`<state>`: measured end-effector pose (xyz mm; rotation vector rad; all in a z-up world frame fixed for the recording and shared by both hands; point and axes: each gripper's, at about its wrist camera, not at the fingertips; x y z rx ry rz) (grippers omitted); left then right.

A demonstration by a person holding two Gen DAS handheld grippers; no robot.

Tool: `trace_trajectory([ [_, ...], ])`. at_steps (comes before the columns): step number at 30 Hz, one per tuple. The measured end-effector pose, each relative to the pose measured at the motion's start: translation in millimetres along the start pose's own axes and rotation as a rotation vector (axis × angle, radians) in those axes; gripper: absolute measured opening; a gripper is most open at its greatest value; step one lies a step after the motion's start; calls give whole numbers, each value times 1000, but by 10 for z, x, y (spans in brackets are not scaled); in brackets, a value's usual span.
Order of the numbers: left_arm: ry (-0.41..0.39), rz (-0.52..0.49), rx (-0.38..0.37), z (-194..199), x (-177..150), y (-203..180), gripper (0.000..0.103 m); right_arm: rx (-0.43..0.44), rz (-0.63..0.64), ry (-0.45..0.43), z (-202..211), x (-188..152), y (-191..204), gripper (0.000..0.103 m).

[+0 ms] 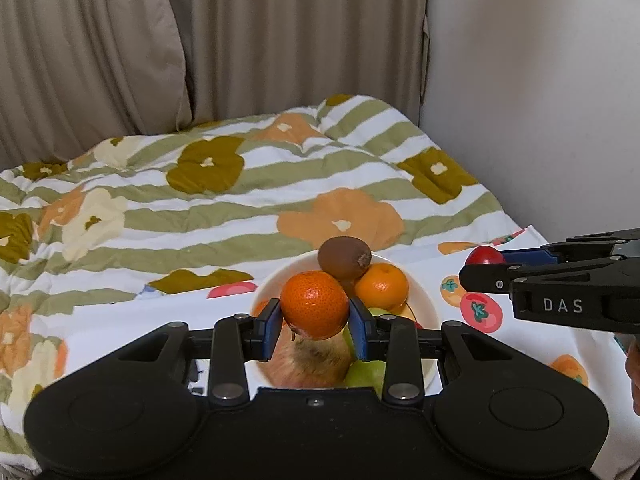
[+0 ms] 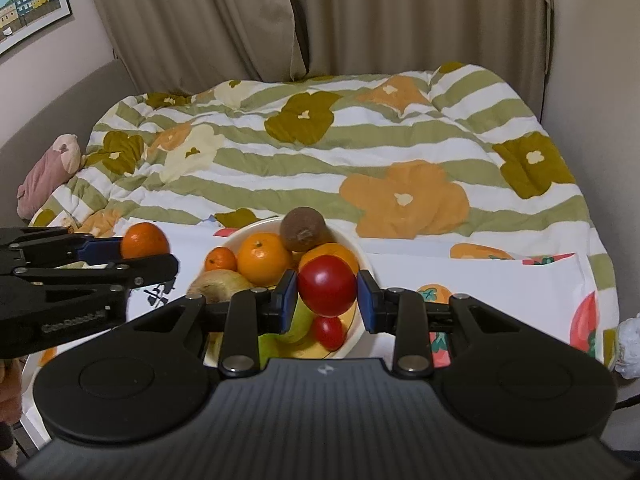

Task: Organize fruits
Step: 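Carry the mandarin and red tomato into the duck bowl and release both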

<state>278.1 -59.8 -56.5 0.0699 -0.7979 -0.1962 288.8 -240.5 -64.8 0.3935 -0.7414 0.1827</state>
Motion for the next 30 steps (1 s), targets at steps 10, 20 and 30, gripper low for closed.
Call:
trace_trajectory([
  [10, 63, -48, -12, -547, 119, -289, 39, 25, -11, 64, -338, 9, -270, 47],
  [20, 104, -112, 9, -865, 121, -455, 39, 32, -25, 102, -553, 40, -486, 47],
  [30, 48, -115, 22, -726, 110, -424, 83, 38, -16, 116, -615, 76, -562, 47],
])
Point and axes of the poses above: each gripper's, at about its wrist camera, not at the fingertips, and z roughly against the way its jaws point, y to its left, x to its top, and after that the axes turned 9 degrees about x, right-handed
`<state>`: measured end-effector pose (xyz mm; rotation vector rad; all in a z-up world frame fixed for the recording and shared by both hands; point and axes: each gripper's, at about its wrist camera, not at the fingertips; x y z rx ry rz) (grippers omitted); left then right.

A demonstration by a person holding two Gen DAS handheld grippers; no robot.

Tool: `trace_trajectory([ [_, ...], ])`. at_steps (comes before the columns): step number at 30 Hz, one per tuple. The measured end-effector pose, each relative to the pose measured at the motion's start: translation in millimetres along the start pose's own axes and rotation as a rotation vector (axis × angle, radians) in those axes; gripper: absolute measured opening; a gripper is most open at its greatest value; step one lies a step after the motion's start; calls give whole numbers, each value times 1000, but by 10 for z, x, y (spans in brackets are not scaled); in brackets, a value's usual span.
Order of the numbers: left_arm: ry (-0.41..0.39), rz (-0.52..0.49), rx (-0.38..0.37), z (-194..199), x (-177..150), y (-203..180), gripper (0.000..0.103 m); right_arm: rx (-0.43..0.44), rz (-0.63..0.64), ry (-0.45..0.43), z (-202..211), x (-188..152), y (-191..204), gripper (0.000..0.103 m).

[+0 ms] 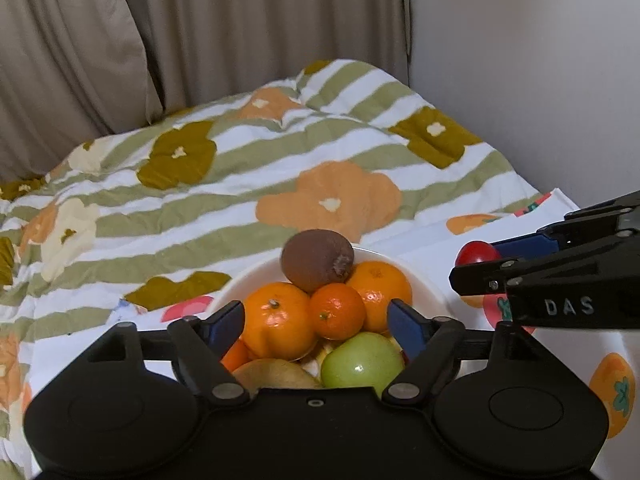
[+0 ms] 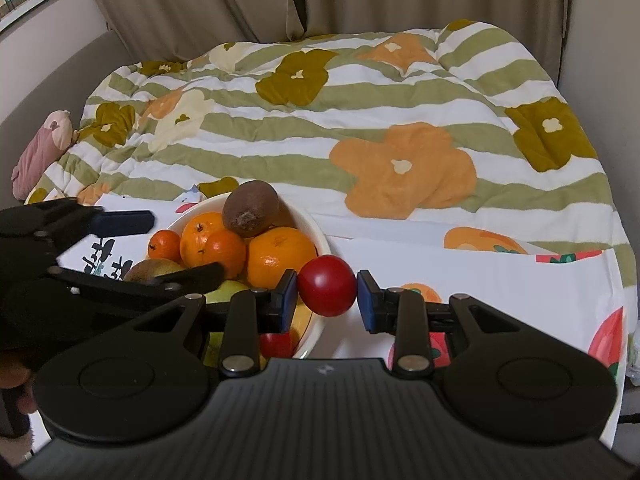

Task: Organize fruits
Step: 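Carry the mandarin and red tomato into the duck bowl and release both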

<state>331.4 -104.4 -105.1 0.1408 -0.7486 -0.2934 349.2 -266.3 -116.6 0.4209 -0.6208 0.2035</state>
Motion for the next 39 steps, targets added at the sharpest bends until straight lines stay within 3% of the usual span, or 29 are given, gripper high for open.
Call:
trace_trajectory([
  [4, -3, 31, 12, 109, -40, 90, 88, 20, 12, 13, -23, -11, 4, 47],
  [22, -7, 184, 70, 501, -352, 394, 88, 79, 71, 79, -251, -25, 242, 49],
  [24, -4, 190, 81, 523, -378, 398, 88, 78, 82, 56, -238, -37, 252, 64],
  [25, -4, 192, 90, 538, -392, 395, 88, 79, 86, 48, -231, -40, 251, 82],
  [27, -3, 200, 103, 564, -427, 413, 88, 82, 92, 27, -200, -54, 257, 100],
  [39, -53, 239, 130, 930, -577, 465, 88, 72, 73, -1, 145, -204, 433, 103],
])
Point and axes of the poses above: each gripper's, at about its wrist camera, not at the fingertips, and z roughly against the way its jaws point, y to its left, x to its top, and after that the axes turned 9 degrees about x, right-handed
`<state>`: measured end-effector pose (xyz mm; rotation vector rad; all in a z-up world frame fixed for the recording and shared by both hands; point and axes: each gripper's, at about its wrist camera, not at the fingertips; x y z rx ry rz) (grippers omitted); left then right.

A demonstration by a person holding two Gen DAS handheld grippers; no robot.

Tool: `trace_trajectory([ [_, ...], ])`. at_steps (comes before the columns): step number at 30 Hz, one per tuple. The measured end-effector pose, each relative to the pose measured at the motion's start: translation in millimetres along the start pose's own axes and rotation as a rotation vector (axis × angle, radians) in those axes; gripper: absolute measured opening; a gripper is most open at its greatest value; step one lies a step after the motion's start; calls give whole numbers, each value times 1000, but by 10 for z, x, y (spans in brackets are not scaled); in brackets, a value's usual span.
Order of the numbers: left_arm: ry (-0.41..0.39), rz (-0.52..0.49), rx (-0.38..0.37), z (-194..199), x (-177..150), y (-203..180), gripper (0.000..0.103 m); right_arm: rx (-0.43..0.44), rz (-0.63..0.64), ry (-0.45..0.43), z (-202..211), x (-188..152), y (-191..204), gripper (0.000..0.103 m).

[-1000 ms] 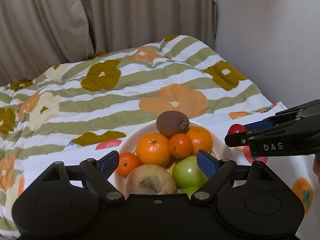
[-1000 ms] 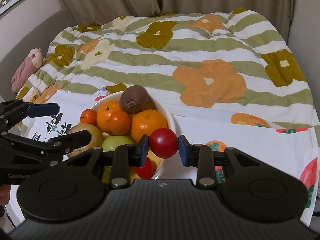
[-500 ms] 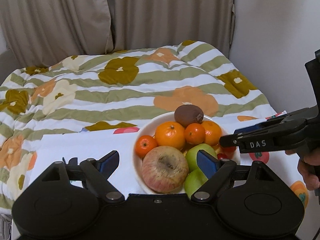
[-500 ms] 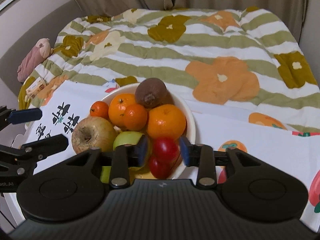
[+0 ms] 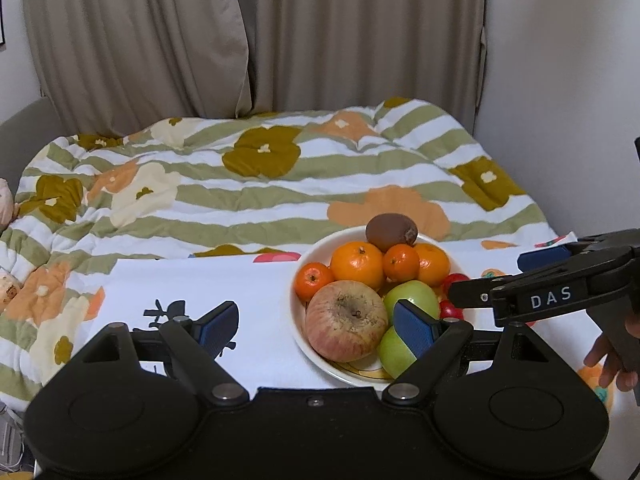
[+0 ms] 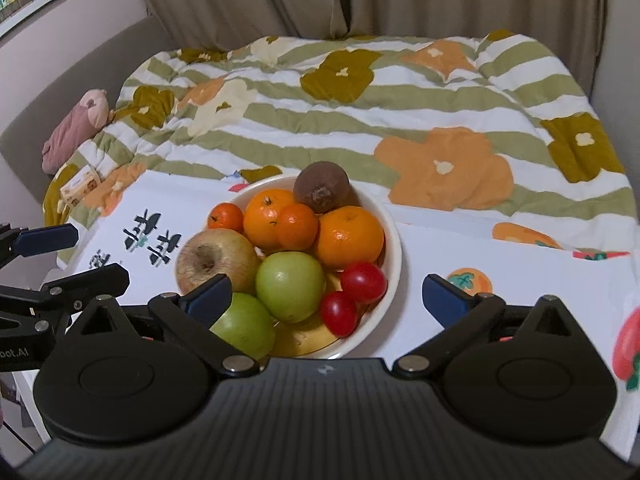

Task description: Organize fruits

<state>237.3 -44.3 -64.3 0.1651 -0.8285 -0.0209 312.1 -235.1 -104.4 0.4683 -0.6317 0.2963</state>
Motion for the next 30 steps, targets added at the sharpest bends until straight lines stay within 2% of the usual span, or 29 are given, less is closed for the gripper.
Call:
trace_trajectory([
  [6, -65, 34, -23, 375, -45, 148, 88, -71, 20, -60, 487, -108, 336, 103],
  [14, -173, 69, -24, 1039, -191, 351, 89, -142, -22, -171, 1251, -317, 856, 103],
  [19, -218, 83, -29, 1402, -279, 512, 97, -199, -36, -219, 1664, -518, 1161, 103],
  [25, -225, 63, -10, 1682, -394, 630, 103, -271, -40, -233, 1956, -811, 1472, 103],
  [30, -200, 57, -12, 1820, -539, 707, 103, -315, -49, -234, 2057, -1039, 1623, 103],
])
Point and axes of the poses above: each gripper's, at about its wrist camera, not at the fingertips, and z roughly against the way its jaws point, y to its left, x to its top, and after that the axes turned 9 degrees about x, right-handed
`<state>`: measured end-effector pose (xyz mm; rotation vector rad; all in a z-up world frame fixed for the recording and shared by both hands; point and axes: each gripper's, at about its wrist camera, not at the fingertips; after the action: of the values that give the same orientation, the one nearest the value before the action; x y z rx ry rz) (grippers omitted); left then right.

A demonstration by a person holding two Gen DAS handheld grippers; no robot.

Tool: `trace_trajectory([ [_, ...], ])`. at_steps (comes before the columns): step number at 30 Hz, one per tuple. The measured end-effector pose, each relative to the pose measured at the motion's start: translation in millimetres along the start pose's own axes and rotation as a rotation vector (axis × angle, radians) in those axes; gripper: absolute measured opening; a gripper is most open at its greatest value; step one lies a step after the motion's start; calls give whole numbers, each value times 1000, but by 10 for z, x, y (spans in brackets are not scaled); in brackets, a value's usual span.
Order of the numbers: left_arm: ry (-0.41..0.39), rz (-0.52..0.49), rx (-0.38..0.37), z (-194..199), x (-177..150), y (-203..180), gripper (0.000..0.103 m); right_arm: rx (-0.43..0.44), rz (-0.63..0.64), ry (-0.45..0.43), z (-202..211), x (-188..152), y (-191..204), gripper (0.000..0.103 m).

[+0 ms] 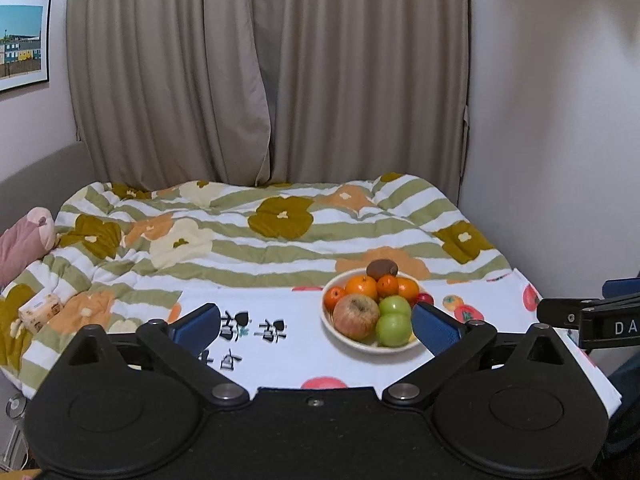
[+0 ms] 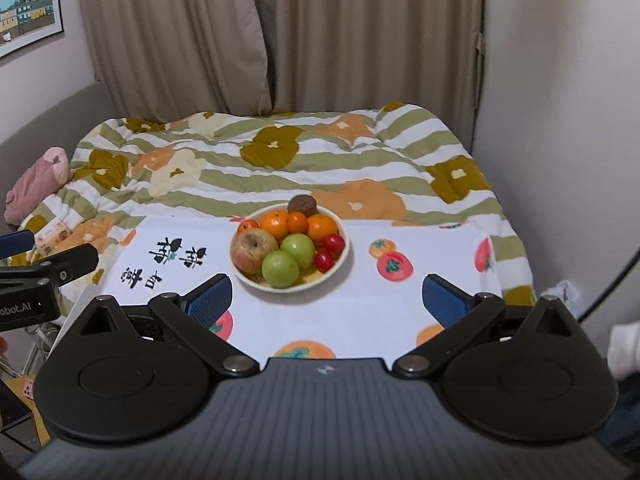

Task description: Organize fruits

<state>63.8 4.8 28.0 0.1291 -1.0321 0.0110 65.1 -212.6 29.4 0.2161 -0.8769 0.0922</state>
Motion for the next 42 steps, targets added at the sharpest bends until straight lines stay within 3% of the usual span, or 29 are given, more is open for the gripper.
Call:
trace_trajectory([
  [11, 8, -14, 3, 162, -115, 25, 103, -46, -33, 7, 189, -214, -9, 103],
  [42, 23, -37, -11, 113, -96, 1, 103, -62, -46, 32, 52, -230, -72, 103],
])
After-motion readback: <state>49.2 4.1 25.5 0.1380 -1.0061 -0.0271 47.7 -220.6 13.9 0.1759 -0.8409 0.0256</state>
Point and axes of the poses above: each gripper's, at about its wrist camera, not at the fingertips, and z roughly against the way its jaws point, y to its left, x to its top, and after that the axes turned 9 degrees about x, right-handed
